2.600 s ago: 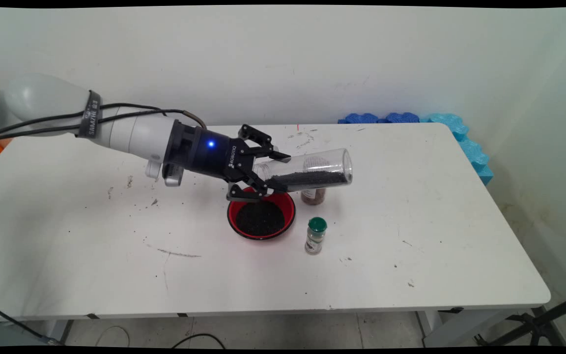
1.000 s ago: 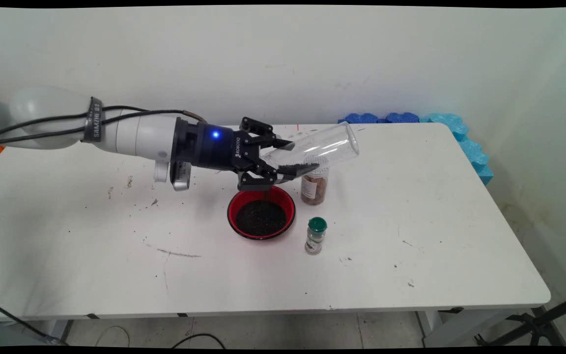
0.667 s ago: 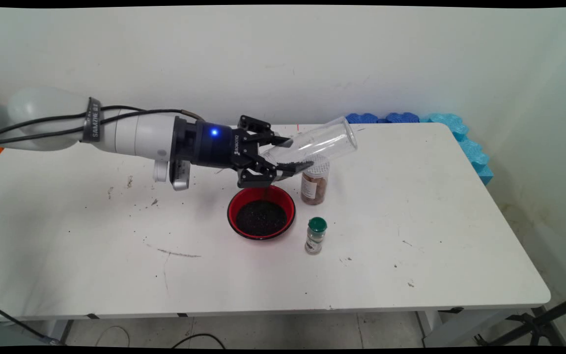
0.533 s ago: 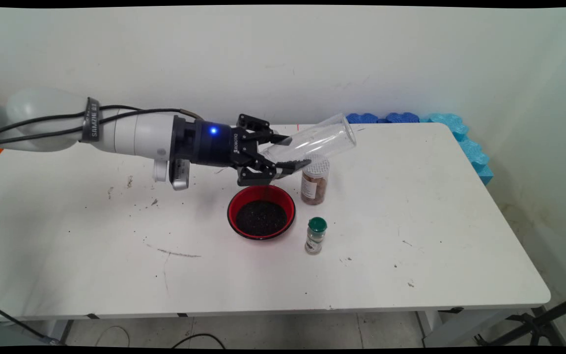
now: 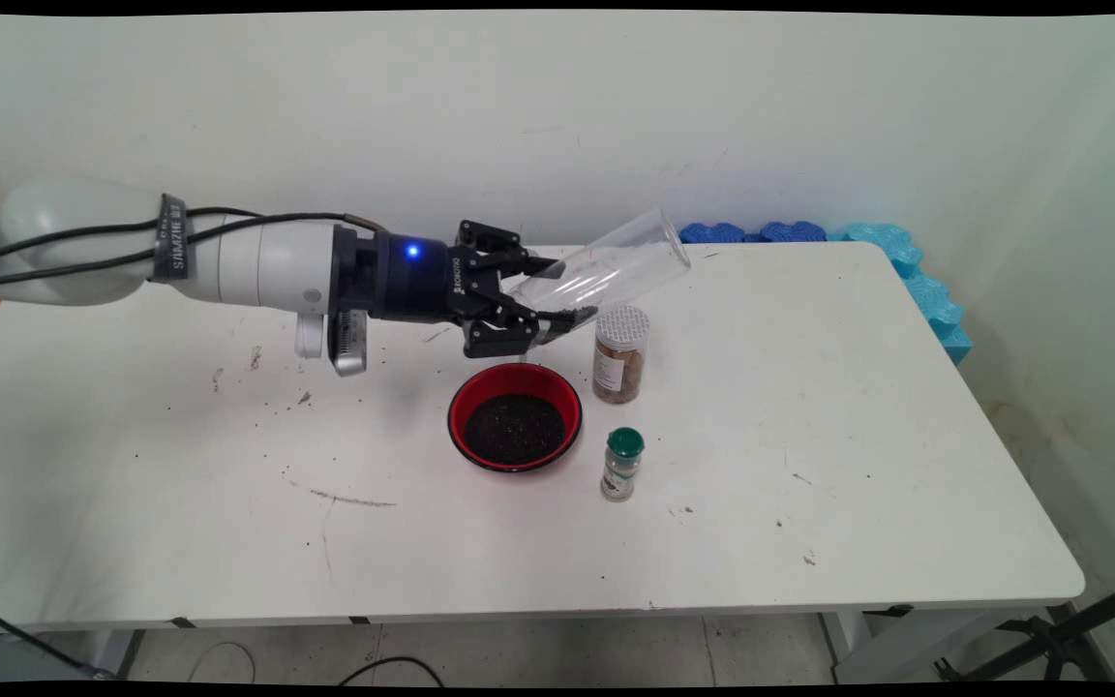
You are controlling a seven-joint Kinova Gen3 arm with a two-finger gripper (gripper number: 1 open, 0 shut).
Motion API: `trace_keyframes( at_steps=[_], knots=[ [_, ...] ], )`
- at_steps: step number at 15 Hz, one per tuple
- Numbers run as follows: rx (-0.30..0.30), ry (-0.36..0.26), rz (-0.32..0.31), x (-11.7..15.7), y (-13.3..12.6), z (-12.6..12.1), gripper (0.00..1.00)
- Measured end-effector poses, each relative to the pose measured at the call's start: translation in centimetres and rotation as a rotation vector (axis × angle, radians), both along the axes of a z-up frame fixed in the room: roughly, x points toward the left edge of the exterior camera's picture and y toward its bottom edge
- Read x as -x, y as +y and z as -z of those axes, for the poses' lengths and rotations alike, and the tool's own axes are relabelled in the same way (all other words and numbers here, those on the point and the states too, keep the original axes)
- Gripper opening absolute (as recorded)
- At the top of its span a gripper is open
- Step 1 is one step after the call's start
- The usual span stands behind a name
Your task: Pour the black seasoning powder in the red bowl
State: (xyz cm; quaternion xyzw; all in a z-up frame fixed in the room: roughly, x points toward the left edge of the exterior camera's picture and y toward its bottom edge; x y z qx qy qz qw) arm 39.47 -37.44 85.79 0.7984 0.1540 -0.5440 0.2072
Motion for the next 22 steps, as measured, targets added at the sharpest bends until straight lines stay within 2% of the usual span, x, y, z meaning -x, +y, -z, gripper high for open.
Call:
trace_keyframes(
  at_steps=[9, 16, 19, 22],
  knots=[
    [-0.011, 0.011, -0.02, -0.1, 0.3, 0.1, 0.0],
    [0.009, -0.029, 0.004, -0.4, 0.7, 0.2, 0.0],
    [0.04, -0.088, 0.039, -0.7, 0.7, 0.3, 0.0],
    [0.104, -0.169, 0.097, -1.1, 0.7, 0.2, 0.0]
  ],
)
